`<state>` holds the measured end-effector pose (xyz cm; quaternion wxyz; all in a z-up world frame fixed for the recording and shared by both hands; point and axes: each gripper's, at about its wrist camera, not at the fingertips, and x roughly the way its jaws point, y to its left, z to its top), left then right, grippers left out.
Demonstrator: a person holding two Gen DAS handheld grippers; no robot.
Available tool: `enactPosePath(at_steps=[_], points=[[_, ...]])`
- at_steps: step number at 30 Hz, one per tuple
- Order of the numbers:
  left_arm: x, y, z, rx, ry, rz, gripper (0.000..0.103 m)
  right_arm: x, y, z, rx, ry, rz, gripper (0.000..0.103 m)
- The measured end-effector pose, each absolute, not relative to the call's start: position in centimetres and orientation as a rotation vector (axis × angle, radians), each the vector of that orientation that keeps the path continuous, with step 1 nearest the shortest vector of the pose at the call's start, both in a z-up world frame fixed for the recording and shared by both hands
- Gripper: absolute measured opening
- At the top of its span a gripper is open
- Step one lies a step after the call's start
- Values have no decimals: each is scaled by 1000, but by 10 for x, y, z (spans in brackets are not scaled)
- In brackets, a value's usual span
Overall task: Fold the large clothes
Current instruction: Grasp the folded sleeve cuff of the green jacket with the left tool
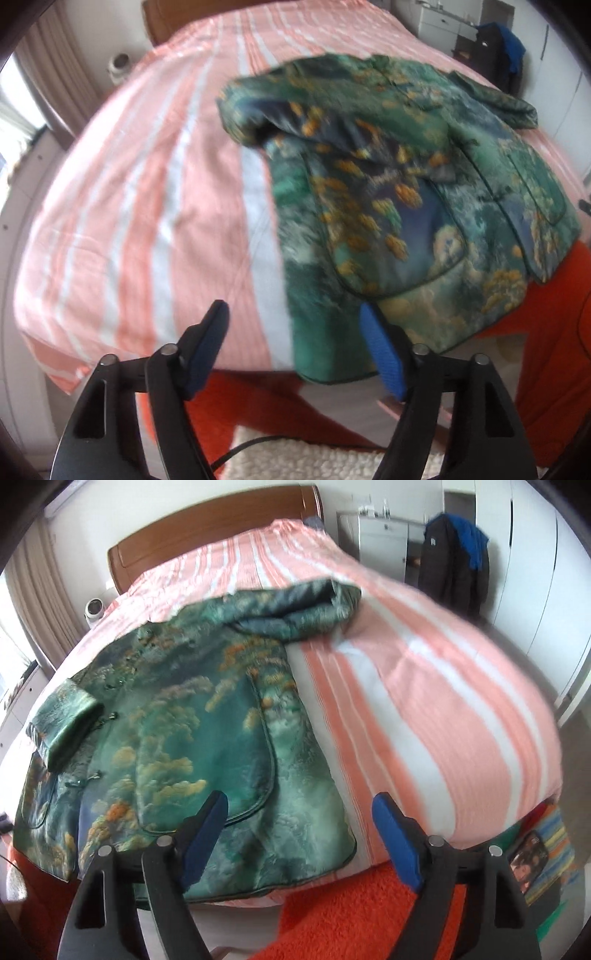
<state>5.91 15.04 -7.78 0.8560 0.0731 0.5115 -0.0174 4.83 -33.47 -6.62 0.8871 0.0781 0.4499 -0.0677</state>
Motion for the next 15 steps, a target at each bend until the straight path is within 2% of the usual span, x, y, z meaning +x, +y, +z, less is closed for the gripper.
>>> enactPosePath(at_steps=[4,10,12,15], points=[[70,136,-44,253,964,-15,79,41,-312,-52,152,871,-124,80],[111,88,-5,432,779,-155,91,34,-266,-40,72,789,-54,84],[126,67,-8,484,755,-209,95,33,-257,-41,58,794,-35,84],[150,42,-35,526,817,-318,95,31,-244,-45,50,814,-1,84]])
